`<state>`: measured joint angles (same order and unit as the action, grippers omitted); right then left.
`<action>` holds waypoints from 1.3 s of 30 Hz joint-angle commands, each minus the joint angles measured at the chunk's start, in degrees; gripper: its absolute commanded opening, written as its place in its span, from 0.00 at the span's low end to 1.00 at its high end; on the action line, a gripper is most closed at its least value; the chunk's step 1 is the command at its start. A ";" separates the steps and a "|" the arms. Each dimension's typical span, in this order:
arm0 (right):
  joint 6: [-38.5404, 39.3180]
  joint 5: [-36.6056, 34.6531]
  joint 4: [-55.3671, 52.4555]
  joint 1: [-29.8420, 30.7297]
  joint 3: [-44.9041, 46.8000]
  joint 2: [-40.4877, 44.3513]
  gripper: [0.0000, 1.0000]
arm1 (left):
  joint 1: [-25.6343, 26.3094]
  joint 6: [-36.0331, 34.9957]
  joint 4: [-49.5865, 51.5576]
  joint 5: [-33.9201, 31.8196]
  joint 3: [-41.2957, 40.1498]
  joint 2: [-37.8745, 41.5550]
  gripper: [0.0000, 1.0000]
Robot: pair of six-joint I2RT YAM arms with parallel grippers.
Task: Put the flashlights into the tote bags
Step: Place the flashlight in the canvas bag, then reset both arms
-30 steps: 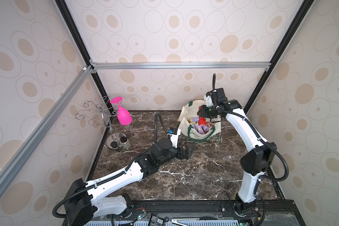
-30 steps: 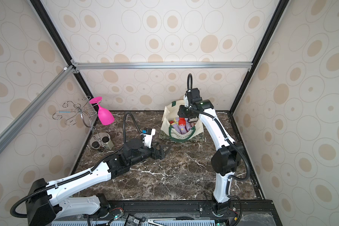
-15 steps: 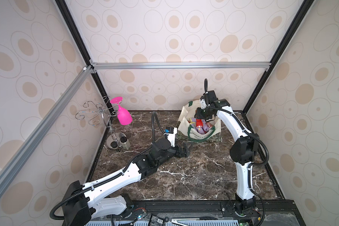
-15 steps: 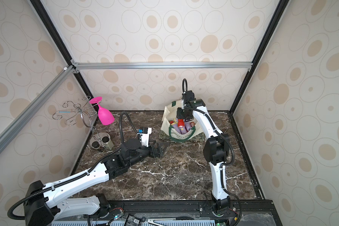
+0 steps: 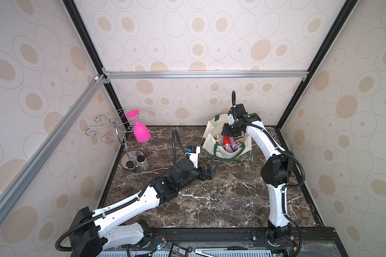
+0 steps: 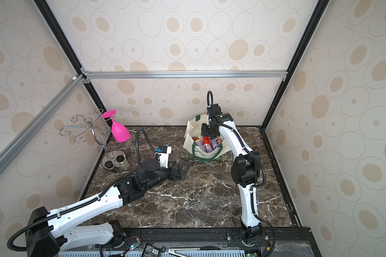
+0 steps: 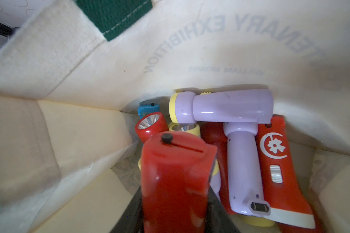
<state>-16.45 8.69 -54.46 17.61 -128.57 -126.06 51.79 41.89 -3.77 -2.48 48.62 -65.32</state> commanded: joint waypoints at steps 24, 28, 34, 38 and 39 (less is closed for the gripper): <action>1.60 -10.27 0.73 4.46 7.48 18.05 0.77 | -1.66 -9.28 9.59 0.03 1.78 2.91 1.00; 1.19 -12.36 4.15 6.37 17.39 25.57 0.79 | -1.78 -10.79 11.78 -1.07 1.31 4.10 1.00; -1.91 -16.10 8.00 8.99 32.87 38.25 0.92 | -2.01 -12.62 11.25 -2.79 -3.18 11.70 1.00; -4.73 -18.76 9.43 10.43 42.19 45.86 0.99 | -1.93 -13.95 12.62 -3.42 -5.70 16.01 1.00; -5.36 -19.21 9.59 10.78 44.10 47.68 1.00 | -2.02 -14.50 13.27 -3.35 -5.75 16.67 1.00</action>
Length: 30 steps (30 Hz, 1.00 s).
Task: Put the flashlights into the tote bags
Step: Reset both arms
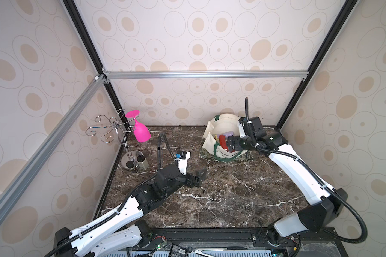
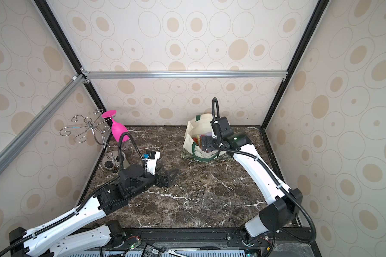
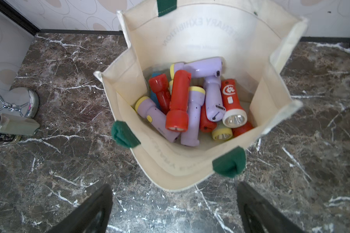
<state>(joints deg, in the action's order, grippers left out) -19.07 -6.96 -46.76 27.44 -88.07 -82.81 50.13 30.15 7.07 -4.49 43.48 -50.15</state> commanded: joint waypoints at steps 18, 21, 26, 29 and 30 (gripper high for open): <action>1.89 -8.41 8.69 0.80 23.03 24.59 1.00 | -0.38 5.27 11.90 -19.41 -5.95 5.79 1.00; 3.45 -8.02 12.44 -2.76 27.15 27.47 1.00 | -0.38 6.25 14.16 -24.66 -5.81 5.68 1.00; 7.86 -13.02 22.59 -5.48 36.95 32.83 1.00 | -0.39 5.13 12.19 -36.72 -10.11 9.53 1.00; 8.61 -10.09 26.59 -8.87 42.61 35.23 1.00 | -0.47 1.06 6.99 -43.05 -14.19 13.30 1.00; 8.45 -9.24 27.08 -10.35 43.91 35.74 1.00 | -0.48 -1.19 4.51 -44.75 -15.80 14.45 1.00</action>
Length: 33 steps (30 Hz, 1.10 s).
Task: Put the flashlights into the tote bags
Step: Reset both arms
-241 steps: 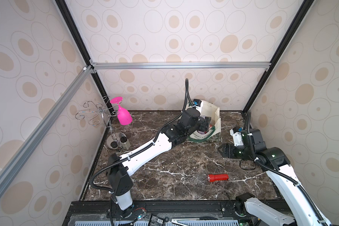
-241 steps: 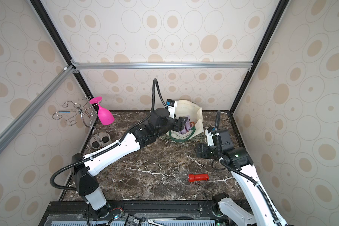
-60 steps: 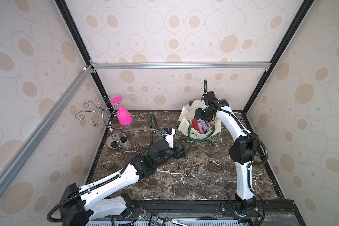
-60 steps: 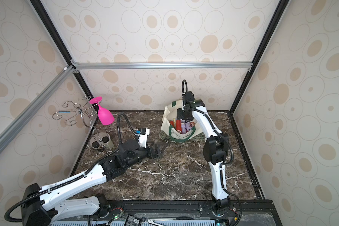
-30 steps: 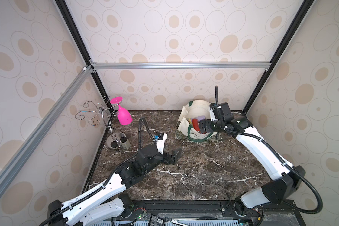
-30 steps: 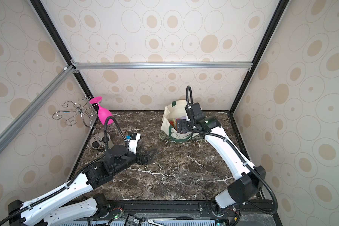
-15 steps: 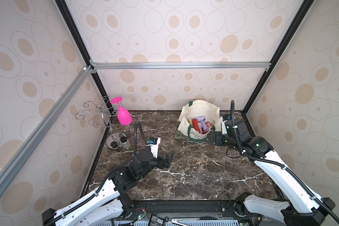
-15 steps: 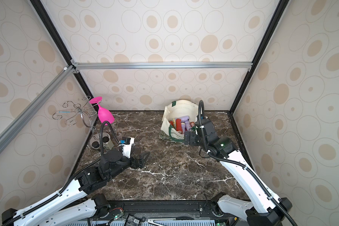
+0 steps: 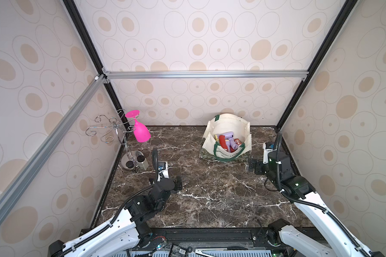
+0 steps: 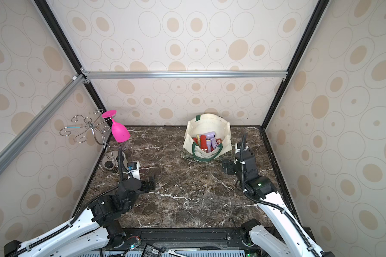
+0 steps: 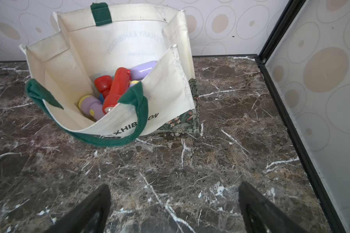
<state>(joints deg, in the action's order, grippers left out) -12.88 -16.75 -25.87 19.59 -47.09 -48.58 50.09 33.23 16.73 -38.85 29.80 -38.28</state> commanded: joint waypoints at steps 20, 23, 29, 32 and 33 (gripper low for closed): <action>9.02 1.71 26.70 -16.12 27.53 3.74 1.00 | -18.06 -24.53 -34.00 -8.41 -14.51 -8.33 1.00; 8.75 0.44 27.39 -16.28 27.08 -0.42 1.00 | -18.80 -27.65 -37.56 -8.98 -16.80 -6.81 1.00; 9.36 3.60 33.50 -16.38 28.88 -6.15 1.00 | -21.94 -28.80 -45.13 -6.39 -24.44 -4.43 1.00; 10.15 4.78 34.46 -16.44 27.76 -8.58 1.00 | -23.97 -28.26 -46.78 -6.05 -26.55 -4.25 1.00; 10.09 4.82 34.81 -16.45 27.68 -9.02 1.00 | -24.50 -29.16 -48.27 -5.36 -26.77 -4.42 1.00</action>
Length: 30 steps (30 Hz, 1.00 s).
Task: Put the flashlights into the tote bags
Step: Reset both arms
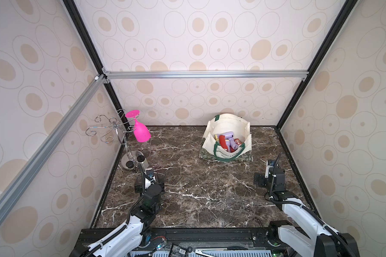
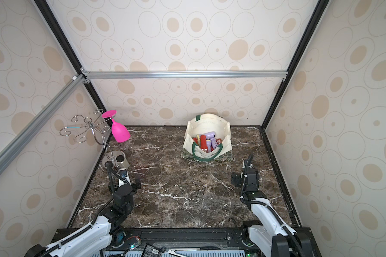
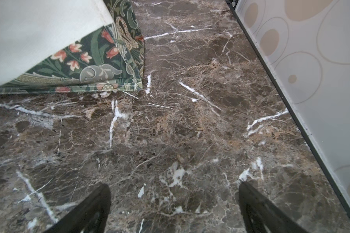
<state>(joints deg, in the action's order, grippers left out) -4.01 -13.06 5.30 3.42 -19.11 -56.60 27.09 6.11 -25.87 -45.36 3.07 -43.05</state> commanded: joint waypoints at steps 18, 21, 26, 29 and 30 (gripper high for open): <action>0.21 5.78 24.32 -2.55 1.52 -9.44 1.00 | -11.58 -9.96 -34.12 16.12 5.01 -27.10 1.00; 0.83 5.84 27.92 -2.55 -0.16 -14.03 1.00 | -12.43 -10.59 -40.10 18.45 5.55 -31.15 1.00; 1.33 7.50 35.48 -2.54 -2.34 -21.33 1.00 | -14.63 -11.91 -45.31 23.49 9.86 -39.73 1.00; 2.08 7.58 40.49 -2.54 -2.44 -26.26 1.00 | -15.88 -12.66 -47.69 24.12 11.49 -44.21 1.00; 2.12 7.59 41.42 -2.61 -2.04 -26.82 1.00 | -16.30 -11.65 -46.74 23.64 11.94 -44.19 1.00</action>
<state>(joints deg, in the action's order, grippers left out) -3.11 -6.00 39.48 1.04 -20.64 -81.52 12.08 -4.19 -68.18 -23.42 13.08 -85.78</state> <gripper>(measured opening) 0.997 0.993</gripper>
